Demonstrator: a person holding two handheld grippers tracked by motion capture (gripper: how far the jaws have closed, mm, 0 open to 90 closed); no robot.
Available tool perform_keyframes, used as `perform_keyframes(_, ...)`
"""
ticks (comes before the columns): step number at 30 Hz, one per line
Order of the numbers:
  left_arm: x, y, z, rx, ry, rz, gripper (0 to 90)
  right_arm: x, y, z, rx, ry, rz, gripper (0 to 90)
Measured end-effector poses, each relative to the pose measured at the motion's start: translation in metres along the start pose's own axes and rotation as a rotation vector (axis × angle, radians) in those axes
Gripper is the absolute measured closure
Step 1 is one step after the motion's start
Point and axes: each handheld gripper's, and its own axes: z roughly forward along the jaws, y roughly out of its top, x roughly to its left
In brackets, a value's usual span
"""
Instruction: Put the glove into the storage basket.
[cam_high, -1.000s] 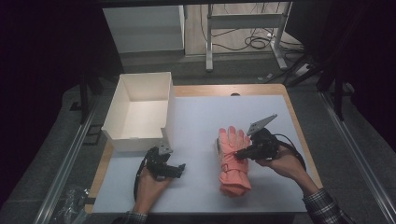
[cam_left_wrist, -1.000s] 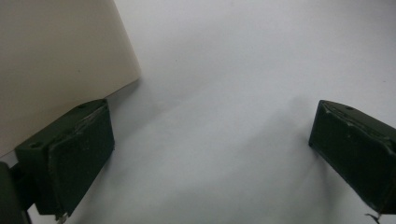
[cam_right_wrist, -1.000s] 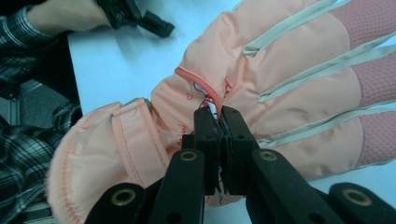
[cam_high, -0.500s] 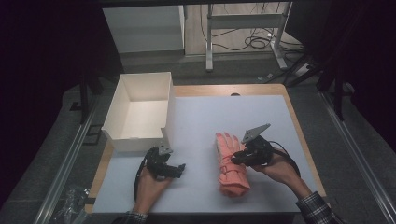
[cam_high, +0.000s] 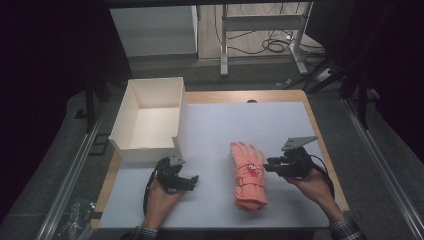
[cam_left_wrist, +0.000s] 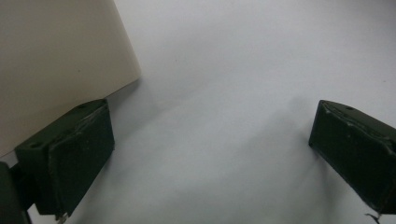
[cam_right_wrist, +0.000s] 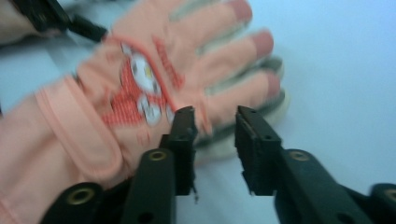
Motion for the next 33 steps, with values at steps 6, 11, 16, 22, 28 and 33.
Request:
perform_keyframes(6, 0.000, 0.000, 0.000, 0.000, 0.001, 0.001, 0.1, 0.008, -0.030, 0.004, -0.004, 0.014, 0.013, 84.9)
perform_keyframes(11, 0.000, 0.000, 0.000, 0.000, 0.001, 0.002, 0.1, 0.016, -0.048, 0.009, 0.003, 0.032, 0.017, 87.3)
perform_keyframes(16, 0.000, 0.000, 0.000, 0.002, 0.001, 0.003, 0.1, 0.028, -0.070, 0.013, 0.005, 0.034, 0.006, 87.5)
perform_keyframes(22, 0.000, 0.000, 0.000, 0.001, 0.001, 0.003, 0.1, 0.035, -0.074, 0.020, -0.002, 0.050, -0.003, 87.3)
perform_keyframes(28, 0.000, 0.000, 0.000, 0.002, 0.001, 0.003, 0.1, 0.038, -0.069, 0.030, 0.001, 0.062, -0.011, 87.3)
perform_keyframes(33, 0.000, 0.000, 0.000, 0.000, 0.001, 0.002, 0.1, 0.039, -0.066, 0.036, -0.007, 0.076, -0.009, 87.2)
